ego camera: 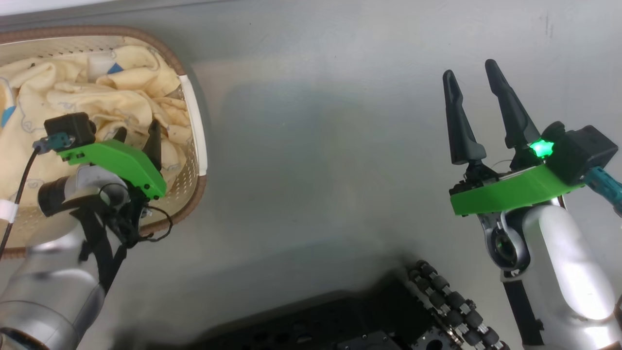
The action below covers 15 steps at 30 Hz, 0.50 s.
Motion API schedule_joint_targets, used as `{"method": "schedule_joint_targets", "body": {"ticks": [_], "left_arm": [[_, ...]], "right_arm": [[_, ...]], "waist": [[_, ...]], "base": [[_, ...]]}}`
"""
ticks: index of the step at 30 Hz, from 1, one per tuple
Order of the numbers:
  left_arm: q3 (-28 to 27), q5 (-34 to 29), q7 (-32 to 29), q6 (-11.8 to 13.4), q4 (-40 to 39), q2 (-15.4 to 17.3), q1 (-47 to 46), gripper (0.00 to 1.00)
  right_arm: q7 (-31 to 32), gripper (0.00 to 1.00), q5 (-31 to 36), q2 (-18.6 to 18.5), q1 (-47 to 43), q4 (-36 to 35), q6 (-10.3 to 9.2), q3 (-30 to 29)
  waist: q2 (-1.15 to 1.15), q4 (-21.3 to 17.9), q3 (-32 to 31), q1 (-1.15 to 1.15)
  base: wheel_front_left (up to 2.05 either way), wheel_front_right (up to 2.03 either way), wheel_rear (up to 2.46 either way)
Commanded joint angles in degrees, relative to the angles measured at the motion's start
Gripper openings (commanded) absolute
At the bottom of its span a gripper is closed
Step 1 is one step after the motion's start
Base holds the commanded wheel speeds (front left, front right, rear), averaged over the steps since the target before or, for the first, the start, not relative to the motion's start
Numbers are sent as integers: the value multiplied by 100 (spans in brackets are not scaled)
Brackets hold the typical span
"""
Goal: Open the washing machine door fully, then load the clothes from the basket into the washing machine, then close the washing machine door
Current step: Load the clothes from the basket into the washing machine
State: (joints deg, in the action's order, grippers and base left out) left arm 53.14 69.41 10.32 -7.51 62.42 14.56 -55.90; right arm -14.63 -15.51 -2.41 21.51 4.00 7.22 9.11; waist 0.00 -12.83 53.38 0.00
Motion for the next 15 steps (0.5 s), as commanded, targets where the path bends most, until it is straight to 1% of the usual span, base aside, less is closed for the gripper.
{"method": "schedule_joint_targets", "body": {"ticks": [1, 8, 15], "left_arm": [[-42, 61, 64, 2, 5, 195, -10, 100], [68, 80, 136, 2, 245, 186, -182, 100], [158, 61, 230, 2, 478, 105, -329, 100]], "right_arm": [[-37, 100, 69, -47, -190, -173, 26, 51], [-37, 100, 92, -47, -222, -236, 26, 18], [-37, 100, 118, -47, -221, -281, 26, -1]], "waist": [[0, -2, 39, 0], [0, 16, 154, 0], [0, 33, 247, 0]], "base": [[0, 0, 0], [0, 0, 0], [0, 0, 0]]}}
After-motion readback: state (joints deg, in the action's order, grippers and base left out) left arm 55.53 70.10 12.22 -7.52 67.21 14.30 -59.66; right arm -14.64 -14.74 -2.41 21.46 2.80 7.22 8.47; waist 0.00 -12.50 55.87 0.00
